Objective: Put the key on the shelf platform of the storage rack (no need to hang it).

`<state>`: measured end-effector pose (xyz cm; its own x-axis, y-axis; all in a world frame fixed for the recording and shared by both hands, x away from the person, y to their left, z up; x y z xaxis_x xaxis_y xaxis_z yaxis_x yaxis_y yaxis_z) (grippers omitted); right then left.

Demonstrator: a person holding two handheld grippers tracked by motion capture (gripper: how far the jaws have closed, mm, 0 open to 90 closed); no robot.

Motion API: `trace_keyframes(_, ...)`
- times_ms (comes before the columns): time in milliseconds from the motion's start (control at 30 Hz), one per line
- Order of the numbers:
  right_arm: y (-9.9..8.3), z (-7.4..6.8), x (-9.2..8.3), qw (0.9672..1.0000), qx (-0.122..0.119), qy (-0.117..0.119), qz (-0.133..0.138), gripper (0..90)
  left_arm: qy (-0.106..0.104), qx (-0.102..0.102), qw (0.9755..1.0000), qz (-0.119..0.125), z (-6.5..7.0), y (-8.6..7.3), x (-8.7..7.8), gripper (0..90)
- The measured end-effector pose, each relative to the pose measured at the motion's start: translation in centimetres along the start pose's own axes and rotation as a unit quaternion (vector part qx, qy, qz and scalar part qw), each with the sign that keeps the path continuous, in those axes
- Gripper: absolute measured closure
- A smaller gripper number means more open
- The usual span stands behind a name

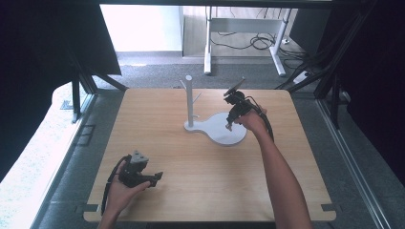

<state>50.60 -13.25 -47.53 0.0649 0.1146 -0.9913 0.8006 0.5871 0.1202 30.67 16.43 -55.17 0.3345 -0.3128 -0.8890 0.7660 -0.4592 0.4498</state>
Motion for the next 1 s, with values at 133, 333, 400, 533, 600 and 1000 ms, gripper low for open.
trace_keyframes(133,0.5,-0.1,0.3,0.9999,-0.004,-0.007,-0.007,89.8,-0.001,0.003,1.0,-0.003,0.2,0.0,0.2,25.1)
trace_keyframes(333,1.3,-0.1,1.2,0.9999,-0.005,-0.004,-0.012,89.8,-0.003,0.008,1.0,-0.003,0.5,0.1,0.1,25.1)
trace_keyframes(400,1.7,0.1,1.5,0.9999,-0.003,-0.006,-0.013,89.8,-0.003,0.01,0.9999,-0.002,0.7,0.2,0.1,25.1)
trace_keyframes(533,2.1,0.2,2.0,0.9999,-0.001,-0.006,-0.011,89.8,-0.003,0.011,0.9999,-0.004,0.8,0.2,0.2,25.0)
trace_keyframes(600,2.3,0.3,2.3,0.9999,0.002,-0.006,-0.012,89.7,-0.003,0.013,0.9999,-0.005,0.9,0.2,0.2,25.0)
trace_keyframes(1000,2.3,1.0,4.6,0.9999,0.01,0.005,-0.011,89.6,-0.001,0.016,0.9998,-0.007,1.2,0.3,0.4,24.9)
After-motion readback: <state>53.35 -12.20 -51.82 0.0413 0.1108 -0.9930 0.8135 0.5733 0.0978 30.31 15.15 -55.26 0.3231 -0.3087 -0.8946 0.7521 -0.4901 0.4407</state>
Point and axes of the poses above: each handheld gripper's, and its own axes: x roughly forward along the jaws, y roughly out of its top, z roughly to its right, the point moved 7 cm from there along x, roughly forward along the jaws, and after that the axes turned 13 degrees about -z, right-handed, at the moved point
